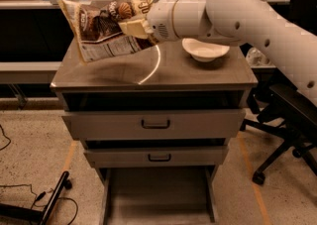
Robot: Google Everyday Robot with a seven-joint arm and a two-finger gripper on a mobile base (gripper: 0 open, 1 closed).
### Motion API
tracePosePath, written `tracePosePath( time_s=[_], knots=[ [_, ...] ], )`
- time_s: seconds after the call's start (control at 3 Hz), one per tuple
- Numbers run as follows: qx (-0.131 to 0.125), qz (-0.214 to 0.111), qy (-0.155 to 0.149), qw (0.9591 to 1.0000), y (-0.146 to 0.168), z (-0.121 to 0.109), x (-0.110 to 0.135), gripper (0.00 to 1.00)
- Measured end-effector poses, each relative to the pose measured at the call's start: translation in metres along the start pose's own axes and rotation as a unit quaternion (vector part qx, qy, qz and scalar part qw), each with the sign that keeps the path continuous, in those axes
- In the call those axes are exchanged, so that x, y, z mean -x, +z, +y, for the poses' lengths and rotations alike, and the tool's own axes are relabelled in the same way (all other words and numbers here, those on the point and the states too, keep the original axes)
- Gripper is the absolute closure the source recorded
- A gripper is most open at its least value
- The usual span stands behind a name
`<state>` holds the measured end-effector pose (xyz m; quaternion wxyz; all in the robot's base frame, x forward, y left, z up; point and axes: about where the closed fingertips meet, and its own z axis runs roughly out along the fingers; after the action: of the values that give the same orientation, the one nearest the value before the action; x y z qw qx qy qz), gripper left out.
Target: Place brown chip bag into bottom drawer
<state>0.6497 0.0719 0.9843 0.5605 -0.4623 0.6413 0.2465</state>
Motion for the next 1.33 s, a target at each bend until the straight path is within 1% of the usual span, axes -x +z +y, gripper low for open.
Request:
tracePosePath(
  time_s=[0.33, 0.67, 1.0, 1.33],
  knots=[
    [-0.015, -0.014, -0.008, 0.9998, -0.027, 0.012, 0.004, 1.0],
    [-0.027, -0.027, -0.009, 0.9992, -0.05, 0.03, -0.001, 1.0],
    [-0.028, -0.035, -0.003, 0.999, -0.073, 0.051, -0.018, 1.0],
    [-0.022, -0.037, 0.01, 0.999, -0.097, 0.069, -0.041, 1.0]
  ],
)
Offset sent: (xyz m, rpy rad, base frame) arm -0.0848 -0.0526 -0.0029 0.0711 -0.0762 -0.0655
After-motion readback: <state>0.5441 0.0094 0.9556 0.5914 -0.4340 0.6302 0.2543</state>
